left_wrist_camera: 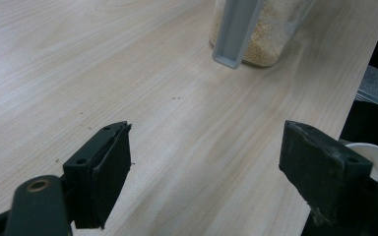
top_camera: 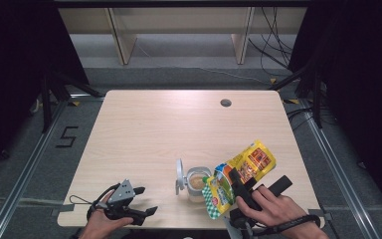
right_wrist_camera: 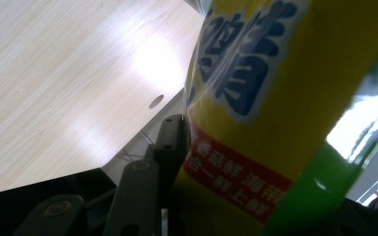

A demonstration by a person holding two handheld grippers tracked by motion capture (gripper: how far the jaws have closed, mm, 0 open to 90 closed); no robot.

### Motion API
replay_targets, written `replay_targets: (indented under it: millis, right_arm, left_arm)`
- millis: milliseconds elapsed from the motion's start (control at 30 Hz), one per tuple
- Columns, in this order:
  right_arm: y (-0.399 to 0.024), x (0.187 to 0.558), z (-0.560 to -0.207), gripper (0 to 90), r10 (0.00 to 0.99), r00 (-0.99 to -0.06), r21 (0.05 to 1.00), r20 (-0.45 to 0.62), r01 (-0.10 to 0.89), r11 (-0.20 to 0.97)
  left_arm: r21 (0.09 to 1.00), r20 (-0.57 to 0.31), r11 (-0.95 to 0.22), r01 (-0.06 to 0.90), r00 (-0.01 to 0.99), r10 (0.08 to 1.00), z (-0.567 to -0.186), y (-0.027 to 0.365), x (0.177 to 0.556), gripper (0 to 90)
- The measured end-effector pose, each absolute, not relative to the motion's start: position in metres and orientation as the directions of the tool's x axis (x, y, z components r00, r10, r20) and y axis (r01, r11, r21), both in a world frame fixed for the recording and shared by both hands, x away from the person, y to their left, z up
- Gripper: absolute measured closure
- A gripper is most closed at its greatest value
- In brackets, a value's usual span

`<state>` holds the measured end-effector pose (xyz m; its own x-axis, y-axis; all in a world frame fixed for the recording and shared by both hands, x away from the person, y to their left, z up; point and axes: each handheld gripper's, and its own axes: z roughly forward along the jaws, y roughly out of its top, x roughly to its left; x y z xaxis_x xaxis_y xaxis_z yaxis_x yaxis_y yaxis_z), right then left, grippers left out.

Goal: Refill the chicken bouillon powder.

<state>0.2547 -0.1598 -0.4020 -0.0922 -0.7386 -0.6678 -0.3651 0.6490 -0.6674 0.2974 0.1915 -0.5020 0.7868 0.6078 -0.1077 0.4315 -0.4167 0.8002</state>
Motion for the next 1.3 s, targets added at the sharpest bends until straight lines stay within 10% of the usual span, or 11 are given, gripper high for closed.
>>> replay_targets:
  millis: [1300]
  right_arm:
    - [-0.1628,0.2557,-0.4021,67.9,-0.718,-0.102,-0.643,-0.689,-0.371,0.670]
  left_arm:
    - [0.801,-0.108,-0.416,0.431,0.786,0.608,-0.5021,0.1918,0.2974,19.2]
